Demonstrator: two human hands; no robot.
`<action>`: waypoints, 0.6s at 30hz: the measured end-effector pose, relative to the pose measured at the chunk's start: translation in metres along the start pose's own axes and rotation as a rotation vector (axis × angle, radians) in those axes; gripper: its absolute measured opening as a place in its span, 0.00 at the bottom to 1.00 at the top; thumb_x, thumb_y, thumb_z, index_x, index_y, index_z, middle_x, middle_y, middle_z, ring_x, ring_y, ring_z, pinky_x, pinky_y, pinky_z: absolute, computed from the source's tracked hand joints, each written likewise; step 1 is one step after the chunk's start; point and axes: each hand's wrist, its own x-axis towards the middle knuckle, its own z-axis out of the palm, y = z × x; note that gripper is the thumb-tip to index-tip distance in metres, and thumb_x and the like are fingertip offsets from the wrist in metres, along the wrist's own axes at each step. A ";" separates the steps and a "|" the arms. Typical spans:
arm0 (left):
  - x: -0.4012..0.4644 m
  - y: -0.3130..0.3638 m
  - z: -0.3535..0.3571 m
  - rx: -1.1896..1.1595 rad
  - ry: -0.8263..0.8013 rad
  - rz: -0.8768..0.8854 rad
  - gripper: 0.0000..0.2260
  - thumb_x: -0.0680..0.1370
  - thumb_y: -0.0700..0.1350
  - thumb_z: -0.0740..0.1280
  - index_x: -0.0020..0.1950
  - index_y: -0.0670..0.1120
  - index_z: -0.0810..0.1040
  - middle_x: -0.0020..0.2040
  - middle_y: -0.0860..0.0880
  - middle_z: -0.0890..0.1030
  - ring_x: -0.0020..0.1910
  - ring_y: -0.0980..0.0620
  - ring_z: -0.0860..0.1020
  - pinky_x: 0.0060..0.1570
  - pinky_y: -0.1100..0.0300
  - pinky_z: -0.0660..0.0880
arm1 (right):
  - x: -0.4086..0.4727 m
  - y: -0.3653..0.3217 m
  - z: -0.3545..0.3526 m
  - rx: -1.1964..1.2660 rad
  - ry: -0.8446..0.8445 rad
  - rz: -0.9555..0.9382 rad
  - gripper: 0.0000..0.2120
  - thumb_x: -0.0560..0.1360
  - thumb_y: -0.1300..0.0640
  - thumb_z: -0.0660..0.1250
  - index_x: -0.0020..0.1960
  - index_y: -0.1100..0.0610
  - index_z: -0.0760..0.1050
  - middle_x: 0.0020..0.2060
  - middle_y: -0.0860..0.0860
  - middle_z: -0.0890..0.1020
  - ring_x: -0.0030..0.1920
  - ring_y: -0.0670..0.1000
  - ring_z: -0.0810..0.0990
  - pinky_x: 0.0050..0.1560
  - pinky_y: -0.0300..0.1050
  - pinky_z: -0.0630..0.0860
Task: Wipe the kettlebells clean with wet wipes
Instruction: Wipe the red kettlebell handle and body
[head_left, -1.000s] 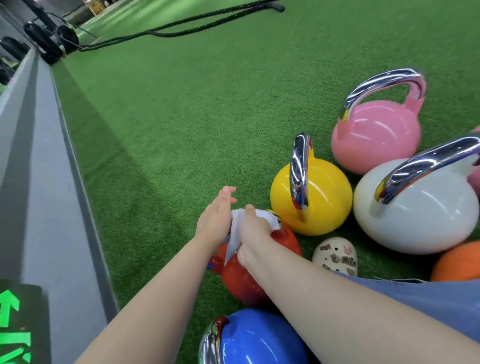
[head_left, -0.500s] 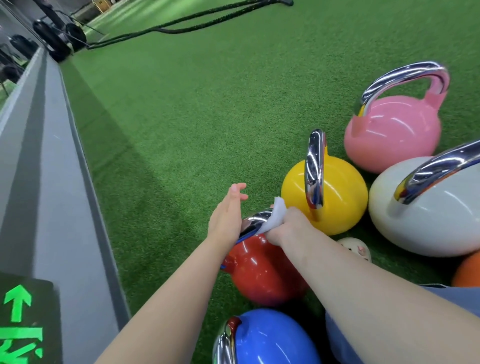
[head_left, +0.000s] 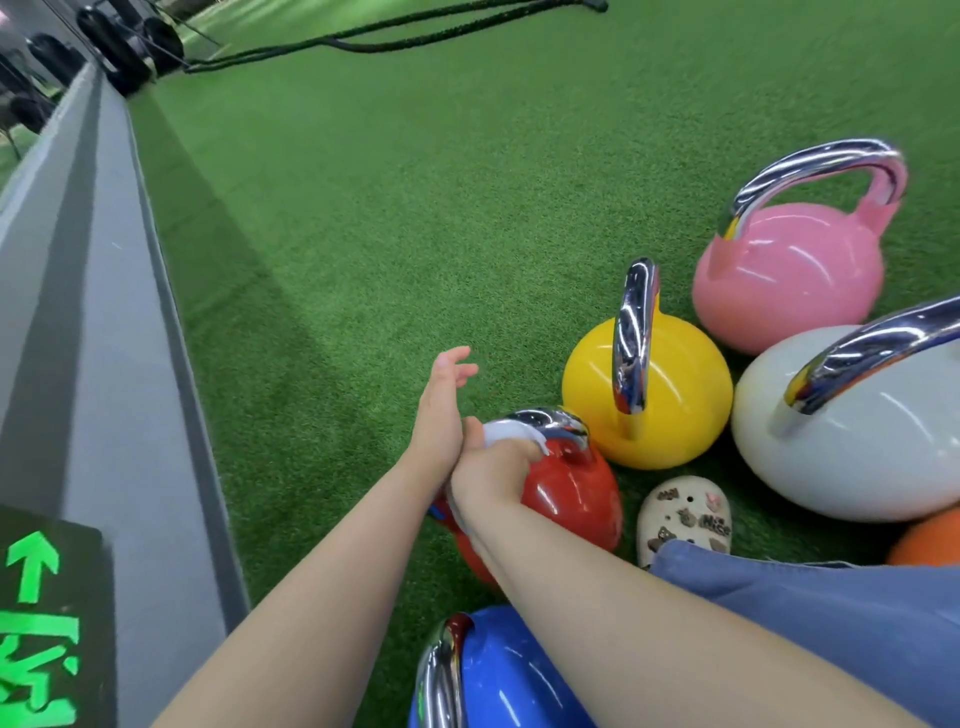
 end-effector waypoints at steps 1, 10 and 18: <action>-0.002 0.000 -0.003 0.077 0.071 0.078 0.11 0.82 0.48 0.53 0.61 0.51 0.71 0.57 0.51 0.74 0.59 0.55 0.69 0.61 0.56 0.63 | 0.003 -0.004 -0.003 0.041 -0.053 0.042 0.33 0.80 0.47 0.57 0.71 0.70 0.50 0.69 0.62 0.66 0.69 0.58 0.67 0.67 0.48 0.62; -0.075 -0.007 0.025 0.392 0.188 0.571 0.15 0.72 0.33 0.54 0.56 0.36 0.72 0.53 0.40 0.74 0.52 0.58 0.67 0.60 0.77 0.59 | 0.003 -0.012 -0.055 0.511 -0.557 0.204 0.15 0.79 0.55 0.50 0.38 0.56 0.69 0.29 0.51 0.76 0.33 0.49 0.73 0.36 0.41 0.68; -0.048 -0.012 0.034 0.851 0.065 0.604 0.17 0.78 0.42 0.53 0.65 0.41 0.68 0.57 0.53 0.72 0.58 0.54 0.74 0.60 0.64 0.65 | 0.016 -0.013 -0.096 0.863 -0.426 0.403 0.23 0.80 0.44 0.45 0.54 0.61 0.71 0.35 0.57 0.73 0.36 0.50 0.71 0.37 0.41 0.66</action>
